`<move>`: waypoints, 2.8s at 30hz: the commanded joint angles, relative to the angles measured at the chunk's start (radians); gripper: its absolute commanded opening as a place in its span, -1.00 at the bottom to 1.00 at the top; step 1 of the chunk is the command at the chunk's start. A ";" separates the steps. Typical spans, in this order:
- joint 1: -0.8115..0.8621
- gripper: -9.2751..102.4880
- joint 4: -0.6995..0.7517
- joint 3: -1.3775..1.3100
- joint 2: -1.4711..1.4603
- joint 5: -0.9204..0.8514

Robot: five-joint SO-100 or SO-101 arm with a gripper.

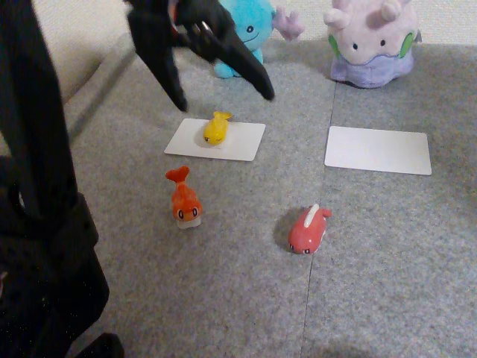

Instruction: Wooper wants to eat egg sudhi, and Goomy wants to eat shrimp sushi

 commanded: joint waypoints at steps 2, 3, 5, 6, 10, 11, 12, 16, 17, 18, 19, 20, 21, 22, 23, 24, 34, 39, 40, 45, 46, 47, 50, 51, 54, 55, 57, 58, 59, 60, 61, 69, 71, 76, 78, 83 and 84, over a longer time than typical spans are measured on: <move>-0.054 -0.01 0.132 -0.006 0.193 -0.015; -0.060 -0.01 0.164 -0.006 0.227 -0.015; -0.063 -0.01 0.219 -0.005 0.302 -0.018; -0.064 -0.01 0.244 -0.002 0.337 -0.025; -0.061 -0.01 0.265 0.110 0.471 -0.078; -0.061 -0.01 0.259 0.166 0.505 -0.091; -0.058 -0.01 0.233 0.229 0.541 -0.101; -0.049 -0.01 0.078 0.532 0.703 -0.130; -0.049 -0.01 0.040 0.607 0.744 -0.140; -0.046 -0.01 0.005 0.680 0.784 -0.152; -0.044 -0.01 -0.028 0.744 0.825 -0.166; -0.043 -0.01 -0.054 0.802 0.859 -0.179; -0.041 -0.01 -0.083 0.851 0.890 -0.196; -0.031 -0.01 -0.117 0.891 0.913 -0.213; -0.012 -0.01 -0.143 0.930 0.934 -0.225; -0.002 -0.01 -0.156 0.959 0.945 -0.242; 0.114 -0.16 -0.385 1.080 0.793 -0.380; 0.103 -0.20 -0.483 1.094 0.601 -0.393; 0.101 -0.20 -0.506 1.094 0.566 -0.393; 0.098 -0.20 -0.561 1.081 0.469 -0.394; 0.097 -0.21 -0.561 1.081 0.469 -0.394; 0.097 -0.25 -0.560 1.081 0.469 -0.394; 0.097 -0.43 -0.558 1.081 0.471 -0.394; 0.097 -0.48 -0.558 1.081 0.471 -0.394; 0.100 -0.58 -0.557 1.081 0.471 -0.390; 0.100 -0.61 -0.557 1.081 0.471 -0.390; 0.100 -0.66 -0.557 1.081 0.471 -0.387; 0.101 -0.69 -0.557 1.081 0.471 -0.383; 0.104 -0.73 -0.557 1.081 0.471 -0.380; 0.109 -0.76 -0.557 1.081 0.471 -0.379; 0.110 -0.78 -0.557 1.081 0.471 -0.376; 0.115 -0.81 -0.514 1.057 0.474 -0.347; 0.126 -0.81 -0.472 1.011 0.474 -0.325; 0.221 -0.81 -0.304 0.772 0.471 -0.314; 0.258 -0.81 -0.229 0.649 0.457 -0.327; 0.314 -0.80 -0.120 0.383 0.453 -0.334; 0.314 -0.80 -0.112 0.339 0.451 -0.342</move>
